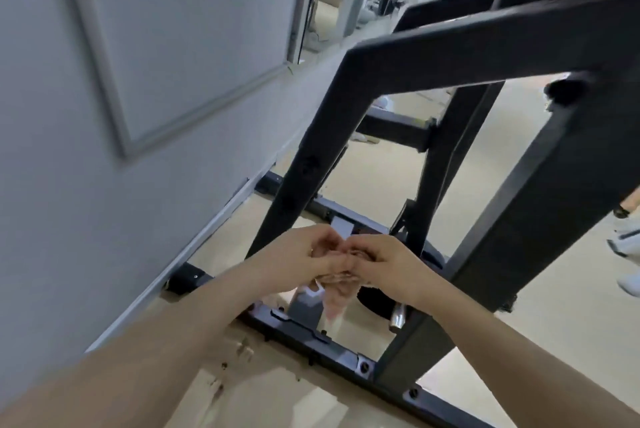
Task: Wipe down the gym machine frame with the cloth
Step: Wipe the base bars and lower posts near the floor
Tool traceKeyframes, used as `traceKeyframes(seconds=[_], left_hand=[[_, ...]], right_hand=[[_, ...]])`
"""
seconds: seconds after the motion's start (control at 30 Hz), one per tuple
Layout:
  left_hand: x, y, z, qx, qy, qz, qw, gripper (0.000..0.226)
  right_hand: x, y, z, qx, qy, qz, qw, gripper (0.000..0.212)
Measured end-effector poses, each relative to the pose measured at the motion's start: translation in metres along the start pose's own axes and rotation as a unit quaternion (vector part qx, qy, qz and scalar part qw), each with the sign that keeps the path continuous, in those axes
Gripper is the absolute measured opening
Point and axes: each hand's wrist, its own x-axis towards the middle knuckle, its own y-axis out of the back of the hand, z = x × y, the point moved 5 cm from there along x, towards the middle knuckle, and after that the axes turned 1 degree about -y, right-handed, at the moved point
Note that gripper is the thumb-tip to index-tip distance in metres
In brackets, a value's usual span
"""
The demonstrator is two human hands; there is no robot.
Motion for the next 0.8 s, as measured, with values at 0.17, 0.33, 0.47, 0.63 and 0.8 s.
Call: traceKeyframes(seconds=[0.17,0.33,0.47,0.63,0.8], left_hand=[[-0.008,0.039,0.093,0.000,0.001,0.031,1.000,0.012],[0.005,0.060,0.199,-0.024,-0.003,0.011,1.000,0.012],[0.025,0.067,0.272,-0.048,0.001,-0.008,0.999,0.012],[0.046,0.056,0.347,-0.055,-0.034,-0.030,0.998,0.004],[0.058,0.064,0.396,-0.014,-0.094,0.138,0.986,0.024]], right_hand=[[-0.030,0.064,-0.076,0.068,-0.039,0.008,0.997,0.022],[-0.069,0.138,-0.138,0.147,-0.076,-0.014,0.986,0.017],[-0.100,0.201,-0.176,0.143,-0.067,0.026,0.987,0.013],[-0.139,0.262,-0.205,0.160,-0.054,0.152,0.974,0.008],[-0.189,0.316,-0.216,0.259,-0.003,0.366,0.894,0.018]])
